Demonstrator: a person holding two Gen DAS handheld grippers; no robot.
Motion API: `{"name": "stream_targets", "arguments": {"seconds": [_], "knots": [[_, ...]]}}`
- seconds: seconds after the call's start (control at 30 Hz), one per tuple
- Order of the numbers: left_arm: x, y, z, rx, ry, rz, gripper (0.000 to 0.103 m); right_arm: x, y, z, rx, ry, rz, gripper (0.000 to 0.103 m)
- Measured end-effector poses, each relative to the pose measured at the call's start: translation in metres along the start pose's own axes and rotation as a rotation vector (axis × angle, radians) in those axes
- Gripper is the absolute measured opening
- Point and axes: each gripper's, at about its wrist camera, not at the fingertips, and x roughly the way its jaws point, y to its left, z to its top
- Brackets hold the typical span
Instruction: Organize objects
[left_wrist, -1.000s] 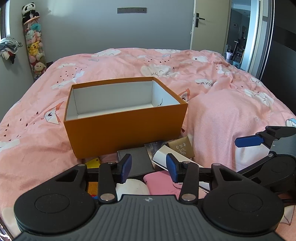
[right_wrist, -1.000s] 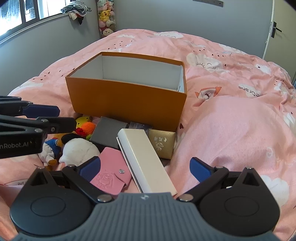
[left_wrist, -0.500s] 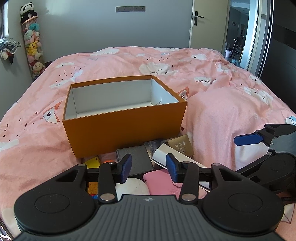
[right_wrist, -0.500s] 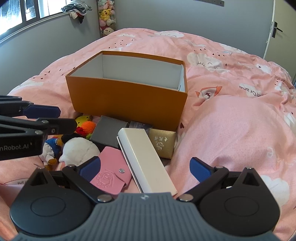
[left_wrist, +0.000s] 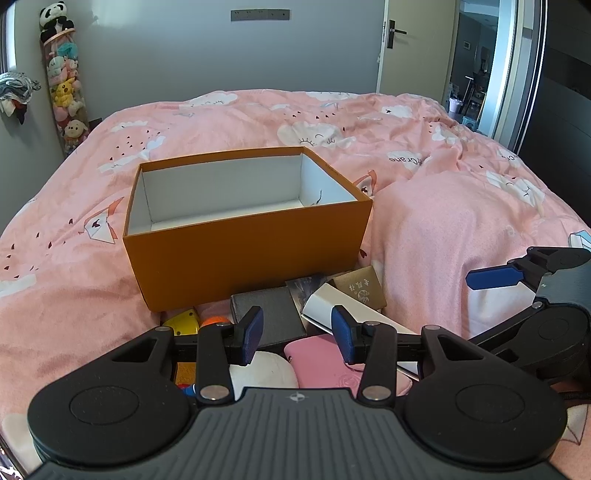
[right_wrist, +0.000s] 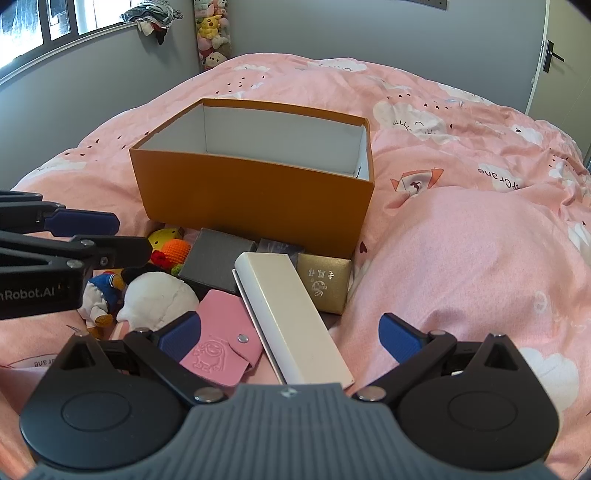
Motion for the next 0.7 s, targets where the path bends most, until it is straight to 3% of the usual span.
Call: {"name": "stream_targets", "arguments": {"seconds": [0.17, 0.3, 0.53, 0.63, 0.7], "knots": [[0.002, 0.0, -0.001, -0.001, 0.013, -0.025, 0.05, 0.001, 0.0, 0.0, -0.001, 0.003, 0.002, 0.102], [0.01, 0.004, 0.0, -0.016, 0.052, -0.06, 0.04, 0.003, 0.002, 0.002, -0.016, 0.012, 0.016, 0.1], [0.03, 0.011, -0.001, -0.022, 0.115, -0.132, 0.031, 0.022, 0.005, 0.008, -0.083, 0.074, 0.065, 0.067], [0.041, 0.014, -0.001, -0.027, 0.141, -0.151, 0.029, 0.037, 0.001, 0.01, -0.092, 0.12, 0.093, 0.056], [0.048, 0.016, -0.002, -0.038, 0.163, -0.159, 0.028, 0.047, -0.002, 0.011, -0.088, 0.154, 0.112, 0.055]]}}
